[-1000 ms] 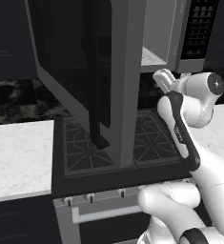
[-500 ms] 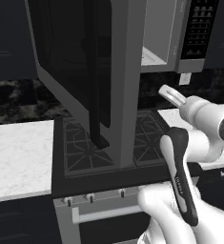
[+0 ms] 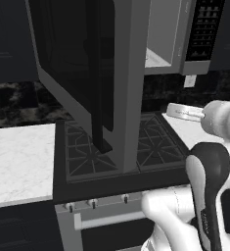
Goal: Open the microwave, place the bowl with waffle inside the microwave, then close the microwave door and turn it on.
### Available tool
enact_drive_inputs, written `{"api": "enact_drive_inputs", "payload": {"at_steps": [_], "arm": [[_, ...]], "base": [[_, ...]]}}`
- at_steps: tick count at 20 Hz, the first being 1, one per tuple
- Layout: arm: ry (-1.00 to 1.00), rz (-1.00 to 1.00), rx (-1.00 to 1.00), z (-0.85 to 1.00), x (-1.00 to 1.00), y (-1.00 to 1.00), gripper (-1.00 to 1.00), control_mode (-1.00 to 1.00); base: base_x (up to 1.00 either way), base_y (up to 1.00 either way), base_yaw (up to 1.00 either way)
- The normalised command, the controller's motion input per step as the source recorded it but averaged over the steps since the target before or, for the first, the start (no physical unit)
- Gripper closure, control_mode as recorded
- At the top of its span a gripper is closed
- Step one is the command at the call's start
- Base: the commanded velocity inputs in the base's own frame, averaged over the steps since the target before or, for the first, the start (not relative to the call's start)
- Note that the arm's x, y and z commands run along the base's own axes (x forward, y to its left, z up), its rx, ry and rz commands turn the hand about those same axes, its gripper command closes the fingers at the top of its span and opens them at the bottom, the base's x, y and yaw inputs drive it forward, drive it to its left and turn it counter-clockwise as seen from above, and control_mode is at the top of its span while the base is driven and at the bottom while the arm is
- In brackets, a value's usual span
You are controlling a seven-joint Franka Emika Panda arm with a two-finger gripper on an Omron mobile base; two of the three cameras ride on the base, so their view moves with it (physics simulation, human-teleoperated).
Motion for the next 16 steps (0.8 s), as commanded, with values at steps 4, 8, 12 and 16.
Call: {"api": "enact_drive_inputs", "payload": {"at_steps": [4, 8, 12, 16], "arm": [[0.00, 0.37, -0.21, -0.25, -1.00, 0.43, -1.00, -1.00], [0.01, 0.19, -0.24, -0.14, -0.90, 0.63, -1.00, -1.00], [0.05, -0.01, -0.26, 0.00, -0.11, 1.00, -1.00, -1.00], [0.00, -0.07, -0.25, 0.00, -0.35, 1.00, -1.00, -1.00]], "base": [[0.00, 0.00, 0.00], [0.00, 0.00, 0.00], [0.00, 0.00, 0.00], [0.00, 0.00, 0.00]]}}
